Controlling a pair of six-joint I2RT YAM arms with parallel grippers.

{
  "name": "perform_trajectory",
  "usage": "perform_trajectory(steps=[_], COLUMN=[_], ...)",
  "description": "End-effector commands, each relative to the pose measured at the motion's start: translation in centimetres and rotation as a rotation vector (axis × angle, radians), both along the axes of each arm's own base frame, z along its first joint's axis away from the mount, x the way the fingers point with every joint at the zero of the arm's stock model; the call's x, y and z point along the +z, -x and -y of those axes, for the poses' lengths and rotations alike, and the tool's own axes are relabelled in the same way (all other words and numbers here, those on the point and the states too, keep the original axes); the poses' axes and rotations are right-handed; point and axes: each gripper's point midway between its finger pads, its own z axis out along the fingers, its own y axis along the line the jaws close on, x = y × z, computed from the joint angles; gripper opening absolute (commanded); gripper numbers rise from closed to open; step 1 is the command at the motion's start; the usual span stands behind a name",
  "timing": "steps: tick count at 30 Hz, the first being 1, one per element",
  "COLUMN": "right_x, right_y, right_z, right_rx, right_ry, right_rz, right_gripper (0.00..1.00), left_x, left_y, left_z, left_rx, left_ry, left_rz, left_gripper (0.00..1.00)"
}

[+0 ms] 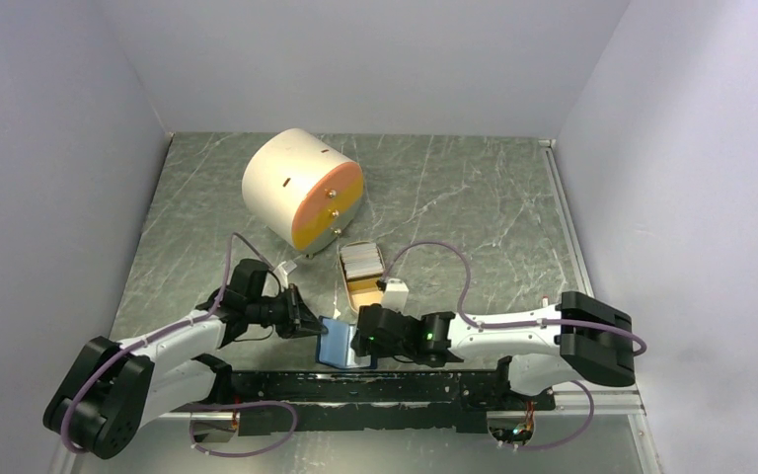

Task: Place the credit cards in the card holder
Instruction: Open the card holder at the center of the board.

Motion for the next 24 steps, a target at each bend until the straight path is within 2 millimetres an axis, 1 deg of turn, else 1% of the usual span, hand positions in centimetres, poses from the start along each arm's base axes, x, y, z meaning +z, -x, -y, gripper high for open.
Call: perform_trajectory(steps=[1,6,8,10,13,14,16,18,21,22,24], right_x=[-0.8,-1.6,-1.8,-2.0,-1.9,-1.8,-1.8,-1.8,-1.3,-0.9,-0.3], right_y=[-0.4,-0.5,-0.6,-0.7,-0.7,-0.7,-0.7,-0.9,-1.0,-1.1,-1.2], right_z=[2.2,3.2,3.4,3.5,3.0,2.7,2.6,2.7,3.2,3.1,2.9], right_rx=[-0.057,-0.070,-0.079,-0.090,-0.078,-0.074,-0.071,-0.083,-0.092,-0.086,-0.078], right_ry=[0.052,0.085,0.106,0.126,0.134,0.129,0.138,0.157,0.197,0.194,0.192], right_rz=[0.012,0.015,0.015,0.012,0.011,0.009,0.009,0.009,0.015,0.018,0.027], right_gripper=[0.52,0.46,0.44,0.43,0.42,0.42,0.41,0.41,0.41,0.43,0.51], left_x=[0.4,0.5,0.9,1.2,1.5,1.5,1.4,1.2,0.7,0.6,0.4], left_y=[-0.9,-1.0,-1.0,-0.9,-0.9,-0.8,-0.8,-0.7,-0.5,-0.5,-0.5], left_z=[0.2,0.3,0.4,0.6,0.7,0.8,0.8,0.8,0.7,0.6,0.6], left_rx=[-0.007,-0.014,-0.020,-0.021,-0.025,-0.028,-0.032,-0.033,-0.032,-0.030,-0.031], left_ry=[-0.021,-0.023,-0.010,0.006,0.027,0.032,0.037,0.034,0.023,0.020,0.016], left_rz=[0.040,0.041,0.046,0.051,0.061,0.060,0.057,0.050,0.037,0.036,0.033], left_gripper=[0.09,0.25,0.33,0.38,0.49,0.51,0.53,0.52,0.41,0.39,0.38])
